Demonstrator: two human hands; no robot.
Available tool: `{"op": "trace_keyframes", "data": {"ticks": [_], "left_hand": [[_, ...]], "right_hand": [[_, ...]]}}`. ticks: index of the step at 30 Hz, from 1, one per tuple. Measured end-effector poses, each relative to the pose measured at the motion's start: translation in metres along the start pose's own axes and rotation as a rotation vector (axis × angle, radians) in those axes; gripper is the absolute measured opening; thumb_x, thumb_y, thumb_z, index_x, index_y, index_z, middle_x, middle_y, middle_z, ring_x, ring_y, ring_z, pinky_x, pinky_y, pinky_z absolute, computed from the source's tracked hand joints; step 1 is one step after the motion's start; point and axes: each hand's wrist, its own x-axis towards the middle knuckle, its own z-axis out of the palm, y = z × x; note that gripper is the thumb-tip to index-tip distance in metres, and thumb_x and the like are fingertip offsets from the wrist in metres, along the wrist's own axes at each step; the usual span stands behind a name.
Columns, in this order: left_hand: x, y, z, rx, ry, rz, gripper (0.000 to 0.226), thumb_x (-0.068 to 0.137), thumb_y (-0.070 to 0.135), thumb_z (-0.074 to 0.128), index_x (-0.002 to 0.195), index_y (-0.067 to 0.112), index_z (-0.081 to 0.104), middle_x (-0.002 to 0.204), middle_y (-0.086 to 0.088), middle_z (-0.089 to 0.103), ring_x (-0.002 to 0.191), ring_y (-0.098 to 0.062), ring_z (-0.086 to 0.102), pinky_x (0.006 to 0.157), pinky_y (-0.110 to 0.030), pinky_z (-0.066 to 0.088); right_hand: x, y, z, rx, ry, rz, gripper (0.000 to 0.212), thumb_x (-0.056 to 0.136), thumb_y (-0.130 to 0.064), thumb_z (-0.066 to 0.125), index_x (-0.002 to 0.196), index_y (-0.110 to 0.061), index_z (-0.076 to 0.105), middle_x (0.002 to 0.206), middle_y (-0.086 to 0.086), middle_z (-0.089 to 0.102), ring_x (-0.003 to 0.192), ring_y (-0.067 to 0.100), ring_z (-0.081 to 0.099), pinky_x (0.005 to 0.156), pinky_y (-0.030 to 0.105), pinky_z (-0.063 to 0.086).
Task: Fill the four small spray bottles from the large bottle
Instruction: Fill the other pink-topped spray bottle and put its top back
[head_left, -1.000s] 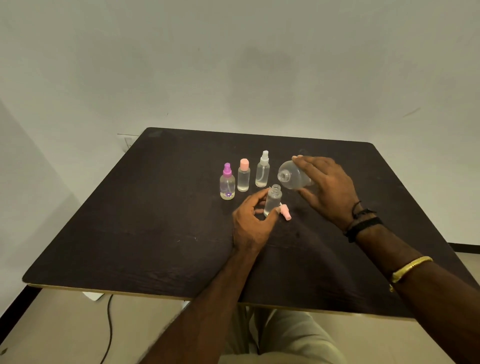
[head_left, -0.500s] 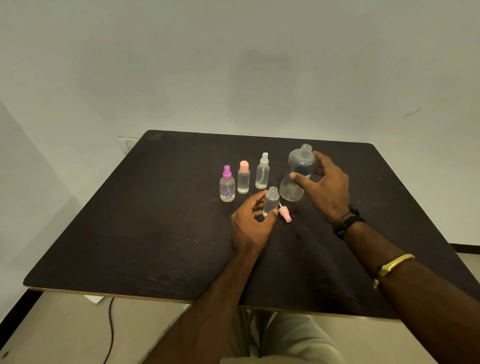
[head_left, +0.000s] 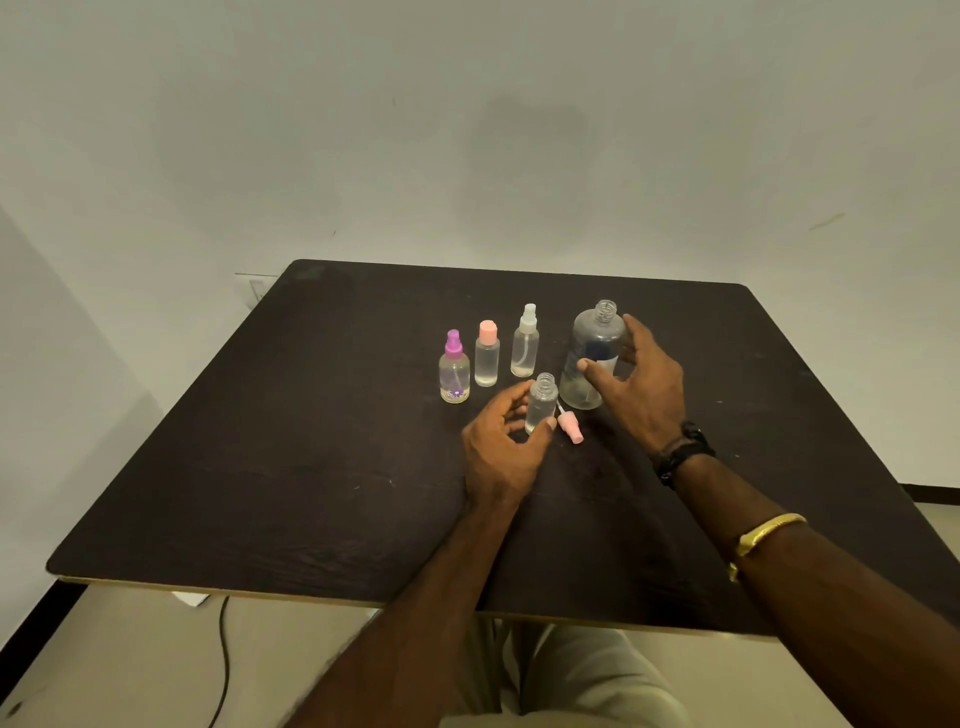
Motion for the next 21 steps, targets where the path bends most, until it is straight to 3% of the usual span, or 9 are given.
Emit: {"op": "trace_keyframes", "data": {"ticks": [3, 6, 10, 13, 16, 21], "left_hand": [[0.000, 0.001, 0.000, -0.003, -0.003, 0.001, 0.052, 0.082, 0.014, 0.082, 0.131, 0.017, 0.065, 0.115, 0.012, 0.070, 0.104, 0.004, 0.067, 0.087, -0.016, 0.056], [-0.001, 0.002, -0.001, -0.007, -0.007, -0.009, 0.052, 0.082, 0.013, 0.082, 0.131, 0.018, 0.065, 0.113, 0.017, 0.068, 0.104, 0.008, 0.065, 0.086, -0.013, 0.054], [-0.001, 0.003, 0.000, -0.021, 0.015, -0.007, 0.050, 0.082, 0.014, 0.082, 0.129, 0.020, 0.066, 0.112, 0.015, 0.071, 0.102, 0.004, 0.067, 0.085, -0.016, 0.056], [-0.001, 0.002, 0.000, -0.037, 0.028, 0.010, 0.048, 0.083, 0.013, 0.081, 0.128, 0.020, 0.068, 0.112, 0.013, 0.073, 0.101, 0.001, 0.069, 0.084, -0.020, 0.058], [-0.001, 0.001, 0.000, -0.021, 0.026, 0.023, 0.048, 0.083, 0.014, 0.081, 0.129, 0.018, 0.067, 0.115, 0.011, 0.073, 0.103, 0.001, 0.069, 0.084, -0.019, 0.057], [-0.001, -0.001, 0.000, 0.007, 0.026, 0.016, 0.050, 0.082, 0.016, 0.081, 0.130, 0.019, 0.067, 0.114, 0.011, 0.073, 0.102, 0.000, 0.069, 0.085, -0.020, 0.058]], "right_hand": [[0.000, 0.002, 0.002, -0.007, 0.001, 0.020, 0.083, 0.083, -0.031, 0.082, 0.151, -0.009, 0.039, 0.145, 0.009, 0.056, 0.130, 0.022, 0.055, 0.102, 0.026, 0.043], [-0.002, 0.006, 0.005, -0.039, 0.070, 0.070, 0.091, 0.079, -0.046, 0.082, 0.152, -0.016, 0.036, 0.142, 0.007, 0.053, 0.123, 0.017, 0.055, 0.098, 0.029, 0.048], [-0.022, 0.001, 0.003, -0.110, 0.276, -0.158, 0.043, 0.087, -0.029, 0.073, 0.124, -0.017, 0.056, 0.111, 0.002, 0.057, 0.100, 0.017, 0.054, 0.084, 0.040, 0.051], [-0.037, -0.001, 0.009, -0.253, 0.096, -0.265, 0.024, 0.089, -0.028, 0.067, 0.111, -0.020, 0.063, 0.099, -0.003, 0.062, 0.094, 0.019, 0.057, 0.085, 0.044, 0.048], [-0.045, 0.001, 0.019, -0.378, -0.080, -0.189, 0.027, 0.090, -0.039, 0.066, 0.113, -0.024, 0.064, 0.107, -0.002, 0.066, 0.102, 0.020, 0.058, 0.092, 0.039, 0.044], [-0.049, 0.001, 0.026, -0.524, -0.209, -0.079, 0.032, 0.093, -0.047, 0.056, 0.117, -0.026, 0.056, 0.108, 0.000, 0.066, 0.102, 0.023, 0.058, 0.092, 0.043, 0.045]]}}
